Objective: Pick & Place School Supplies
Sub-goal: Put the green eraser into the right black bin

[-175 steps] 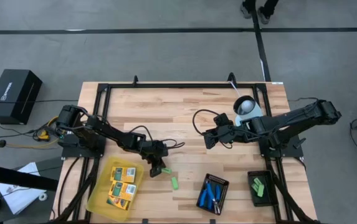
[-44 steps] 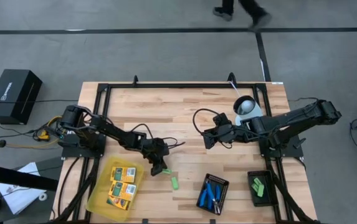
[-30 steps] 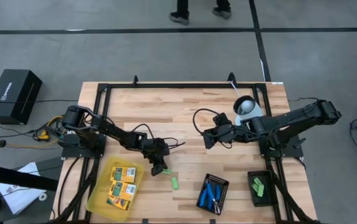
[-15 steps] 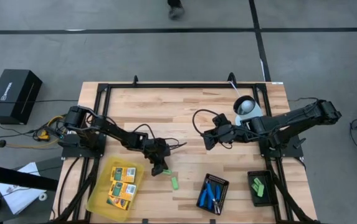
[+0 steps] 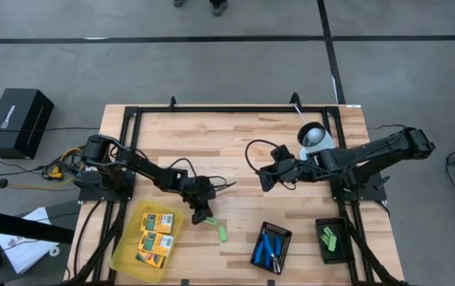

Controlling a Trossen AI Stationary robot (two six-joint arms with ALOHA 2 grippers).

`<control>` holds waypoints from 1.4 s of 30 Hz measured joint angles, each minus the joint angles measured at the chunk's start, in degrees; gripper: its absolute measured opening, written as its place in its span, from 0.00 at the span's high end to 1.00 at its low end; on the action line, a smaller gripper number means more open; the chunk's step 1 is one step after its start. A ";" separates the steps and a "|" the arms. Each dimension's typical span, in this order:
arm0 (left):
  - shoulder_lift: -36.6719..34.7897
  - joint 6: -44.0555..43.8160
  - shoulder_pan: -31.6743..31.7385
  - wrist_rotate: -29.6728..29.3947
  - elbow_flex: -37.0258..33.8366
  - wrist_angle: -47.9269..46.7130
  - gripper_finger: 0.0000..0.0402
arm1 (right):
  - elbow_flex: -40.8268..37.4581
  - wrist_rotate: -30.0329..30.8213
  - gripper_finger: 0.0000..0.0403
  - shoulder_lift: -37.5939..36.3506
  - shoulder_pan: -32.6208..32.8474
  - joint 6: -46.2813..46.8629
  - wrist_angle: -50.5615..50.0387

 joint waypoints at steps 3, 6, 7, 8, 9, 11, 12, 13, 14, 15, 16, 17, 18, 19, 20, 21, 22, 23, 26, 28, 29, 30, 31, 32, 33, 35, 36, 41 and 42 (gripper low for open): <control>0.00 0.00 0.02 0.35 -0.04 -0.07 1.00 | 0.00 -0.68 0.73 0.00 0.02 0.00 0.12; -0.14 -0.21 0.88 0.45 -0.06 -0.26 1.00 | 0.00 -0.85 0.73 0.00 0.04 -0.02 0.14; -0.56 -0.69 1.45 0.42 -0.11 -0.68 1.00 | 0.00 -0.85 0.73 0.00 0.04 0.00 0.14; -1.11 -1.04 2.10 0.48 -0.27 -1.27 1.00 | 0.00 -0.85 0.73 0.00 0.04 0.00 0.14; -1.79 -1.37 2.82 0.49 -0.43 -1.91 1.00 | 0.00 -0.85 0.73 0.00 0.04 0.00 0.14; -3.30 -1.53 4.59 -0.01 -0.60 -2.97 1.00 | 0.00 -0.85 0.73 0.00 0.04 0.00 0.13; -4.01 -1.53 5.71 -0.29 -0.62 -3.16 1.00 | 0.00 -0.85 0.73 0.00 0.04 0.00 0.15; -4.85 -1.53 6.85 -0.94 -0.74 -3.53 1.00 | 0.00 -0.85 0.73 0.00 0.04 -0.02 0.15; -5.67 -1.54 7.90 -2.07 -0.81 -4.07 1.00 | 0.00 -0.85 0.73 0.00 0.04 -0.02 0.14; -6.47 -1.52 8.77 -3.70 -0.83 -4.28 1.00 | 0.00 -0.85 0.73 0.00 0.04 0.00 0.15; -7.32 -1.59 9.47 -4.83 -0.86 -4.44 1.00 | 0.00 -0.85 0.73 -0.01 0.04 0.00 0.15; -8.24 -2.04 9.96 -4.96 -0.94 -4.63 1.00 | 0.00 -0.85 0.73 0.00 0.04 -0.02 0.16; -9.29 -2.57 10.05 -5.26 -0.94 -4.48 1.00 | 0.00 -0.85 0.73 -0.01 0.04 -0.03 0.16; -10.45 -3.28 9.67 -4.92 -0.86 -4.33 1.00 | 0.00 -0.85 0.73 0.00 0.04 -0.04 0.17; -11.53 -3.74 9.03 -4.62 -0.71 -4.38 1.00 | 0.00 -0.85 0.73 0.00 0.04 -0.04 0.20; -12.36 -4.22 8.09 -4.60 -0.70 -4.80 1.00 | 0.00 -0.85 0.73 0.00 0.04 -0.09 0.21; -12.96 -4.99 6.86 -4.70 -0.70 -5.37 1.00 | 0.00 -0.85 0.73 0.00 0.04 -0.37 0.21; -13.44 -6.18 5.52 -4.89 -0.72 -5.73 1.00 | 0.00 -0.85 0.73 0.00 0.04 -0.60 0.21; -14.10 -10.77 0.32 -7.03 -0.39 -5.37 1.00 | 0.00 -0.84 0.73 0.00 0.04 -1.47 0.23; -14.08 -14.14 -3.03 -8.85 -0.39 -5.55 1.00 | 0.00 -0.74 0.73 0.00 -0.08 -1.93 0.34; -14.08 -15.60 -4.66 -9.92 -0.39 -5.56 1.00 | 0.00 -0.75 0.73 0.00 -0.23 -2.00 0.41; -14.08 -16.96 -5.84 -10.99 -0.39 -5.50 1.00 | 0.00 -0.76 0.73 0.00 -0.37 -2.08 0.39; -14.08 -17.83 -6.72 -12.04 -0.39 -5.46 1.00 | 0.00 -0.77 0.73 0.00 -0.37 -2.10 0.41; -14.08 -19.03 -7.50 -12.94 -0.39 -5.53 1.00 | 0.00 -0.76 0.73 0.00 -0.37 -2.12 0.41; -14.08 -20.20 -8.08 -13.71 -0.39 -5.51 1.00 | 0.00 -0.78 0.73 0.00 -0.37 -2.37 0.41; -14.08 -21.57 -8.89 -14.94 -0.39 -5.77 1.00 | 0.00 -0.77 0.73 0.00 -0.37 -2.98 0.53; -14.08 -21.69 -9.07 -15.41 -0.39 -5.89 1.00 | 0.00 -0.78 0.73 0.00 -0.37 -3.01 0.62; -14.04 -21.57 -7.74 -15.72 -0.35 -7.35 1.00 | 0.00 -0.78 0.73 0.00 -0.37 -3.02 0.69; -13.86 -21.49 -7.43 -15.69 -0.33 -7.93 1.00 | 0.00 -0.78 0.73 0.00 -0.37 -3.02 0.82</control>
